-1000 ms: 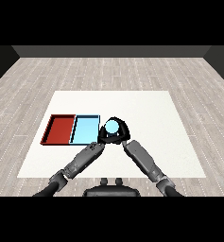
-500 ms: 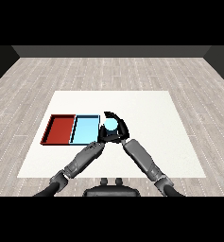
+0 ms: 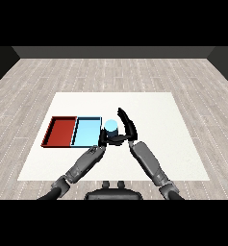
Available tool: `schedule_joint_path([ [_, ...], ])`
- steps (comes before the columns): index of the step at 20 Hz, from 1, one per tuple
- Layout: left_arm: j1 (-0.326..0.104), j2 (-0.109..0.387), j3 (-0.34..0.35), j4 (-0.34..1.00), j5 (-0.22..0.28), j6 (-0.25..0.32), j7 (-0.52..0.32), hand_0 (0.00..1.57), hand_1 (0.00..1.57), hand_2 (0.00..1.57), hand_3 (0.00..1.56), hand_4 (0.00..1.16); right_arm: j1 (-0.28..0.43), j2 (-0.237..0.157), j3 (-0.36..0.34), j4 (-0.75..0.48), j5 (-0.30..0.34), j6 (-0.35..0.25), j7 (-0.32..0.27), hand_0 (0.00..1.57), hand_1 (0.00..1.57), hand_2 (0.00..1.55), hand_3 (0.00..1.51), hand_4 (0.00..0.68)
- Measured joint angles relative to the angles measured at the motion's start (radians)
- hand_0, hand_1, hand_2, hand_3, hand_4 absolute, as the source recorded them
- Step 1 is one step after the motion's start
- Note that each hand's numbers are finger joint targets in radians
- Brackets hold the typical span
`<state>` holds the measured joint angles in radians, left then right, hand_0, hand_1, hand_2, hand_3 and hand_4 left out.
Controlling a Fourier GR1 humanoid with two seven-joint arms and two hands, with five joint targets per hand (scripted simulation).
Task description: Pick the blue can and put it in the blue box
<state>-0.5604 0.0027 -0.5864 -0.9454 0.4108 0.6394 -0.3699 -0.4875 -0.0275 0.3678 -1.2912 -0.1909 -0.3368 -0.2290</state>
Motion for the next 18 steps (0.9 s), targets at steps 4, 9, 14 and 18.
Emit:
schedule_joint_path([
  [4,0.015,0.005,0.028,0.007,0.015,-0.017,-0.01,1.57,1.57,1.57,1.48,1.15,0.012,-0.006,-0.072,-0.092,-0.075,0.036,0.032,0.0,0.0,0.0,0.0,0.0],
  [9,0.016,0.032,0.081,-0.004,-0.006,-0.01,-0.006,1.57,1.57,1.57,1.47,1.14,0.088,-0.049,-0.14,-0.244,-0.124,0.074,0.036,0.0,0.0,0.0,0.0,0.0],
  [14,0.001,0.086,0.144,0.021,-0.024,-0.015,-0.007,1.57,1.57,1.56,1.47,1.15,0.188,-0.104,-0.239,-0.354,-0.199,0.127,0.014,0.0,0.0,0.0,0.0,0.0],
  [18,-0.015,0.142,0.181,0.029,-0.049,-0.021,0.041,1.57,1.57,1.57,1.48,1.13,0.241,-0.131,-0.306,-0.388,-0.239,0.161,0.001,0.0,0.0,0.0,0.0,0.0],
])
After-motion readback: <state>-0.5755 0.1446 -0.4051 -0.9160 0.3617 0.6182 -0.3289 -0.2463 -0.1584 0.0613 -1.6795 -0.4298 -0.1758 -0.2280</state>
